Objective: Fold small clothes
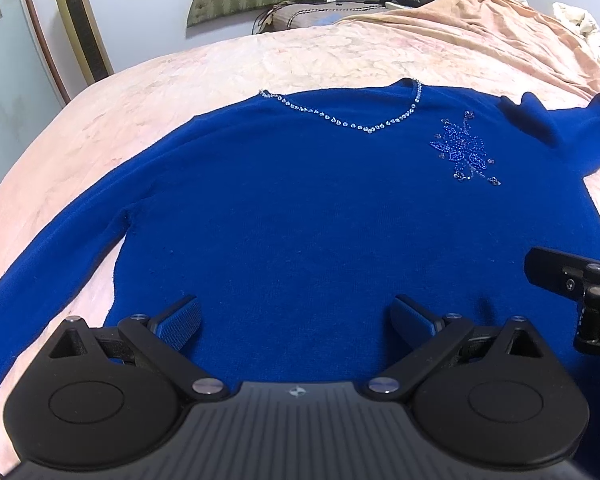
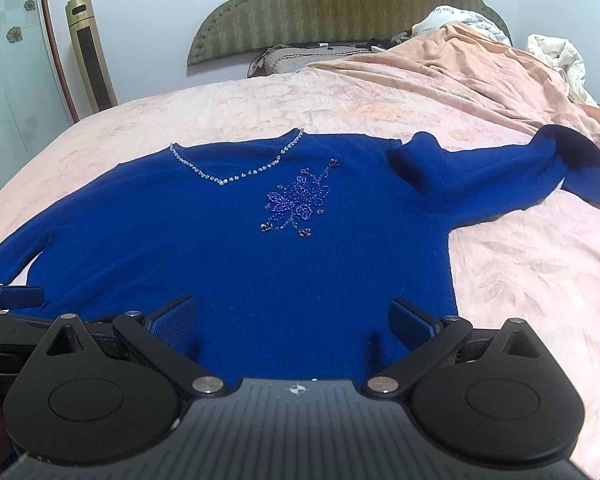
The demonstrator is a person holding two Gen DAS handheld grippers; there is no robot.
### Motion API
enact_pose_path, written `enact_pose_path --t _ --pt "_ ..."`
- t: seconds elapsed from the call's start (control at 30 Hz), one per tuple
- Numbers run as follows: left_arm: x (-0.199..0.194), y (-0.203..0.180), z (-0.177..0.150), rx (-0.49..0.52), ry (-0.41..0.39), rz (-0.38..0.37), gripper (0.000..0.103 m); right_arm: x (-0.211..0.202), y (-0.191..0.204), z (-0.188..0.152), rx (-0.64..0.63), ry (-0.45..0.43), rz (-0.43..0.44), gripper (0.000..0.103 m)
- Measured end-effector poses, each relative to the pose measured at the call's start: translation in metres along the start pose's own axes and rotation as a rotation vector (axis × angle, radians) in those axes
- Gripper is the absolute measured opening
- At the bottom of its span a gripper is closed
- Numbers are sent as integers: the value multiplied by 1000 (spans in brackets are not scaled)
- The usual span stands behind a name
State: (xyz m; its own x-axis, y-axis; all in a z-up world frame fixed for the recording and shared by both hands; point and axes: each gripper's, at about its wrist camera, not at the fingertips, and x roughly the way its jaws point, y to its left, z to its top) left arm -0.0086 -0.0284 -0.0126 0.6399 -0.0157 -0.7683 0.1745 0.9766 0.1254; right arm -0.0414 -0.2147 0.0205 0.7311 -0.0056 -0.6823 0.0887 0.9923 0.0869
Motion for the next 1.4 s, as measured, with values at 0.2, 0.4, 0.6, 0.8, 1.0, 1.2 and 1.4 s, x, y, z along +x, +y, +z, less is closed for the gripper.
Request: enact_pose_path --t 0.2,0.4,0.6,0.8,1.0,1.2,1.4 --pt "0 -3 -1 12 -3 8 102 0 -1 -1 1 -1 3 103" --pt "0 -1 0 3 -2 7 102 -6 -4 -1 7 -27 28 103" --pt "2 -3 1 0 1 6 102 -8 -8 -1 25 -36 58 103" --pt "4 -5 4 -5 6 9 102 -9 -11 -2 22 -40 71 103" --pt "6 -13 4 10 12 6 102 -9 -16 -6 -17 -69 41 103" --pt "7 -21 7 15 16 9 102 -11 -24 -7 -48 -84 83 103" --pt "10 -28 10 24 18 11 102 -11 -38 -4 -14 -72 85 103"
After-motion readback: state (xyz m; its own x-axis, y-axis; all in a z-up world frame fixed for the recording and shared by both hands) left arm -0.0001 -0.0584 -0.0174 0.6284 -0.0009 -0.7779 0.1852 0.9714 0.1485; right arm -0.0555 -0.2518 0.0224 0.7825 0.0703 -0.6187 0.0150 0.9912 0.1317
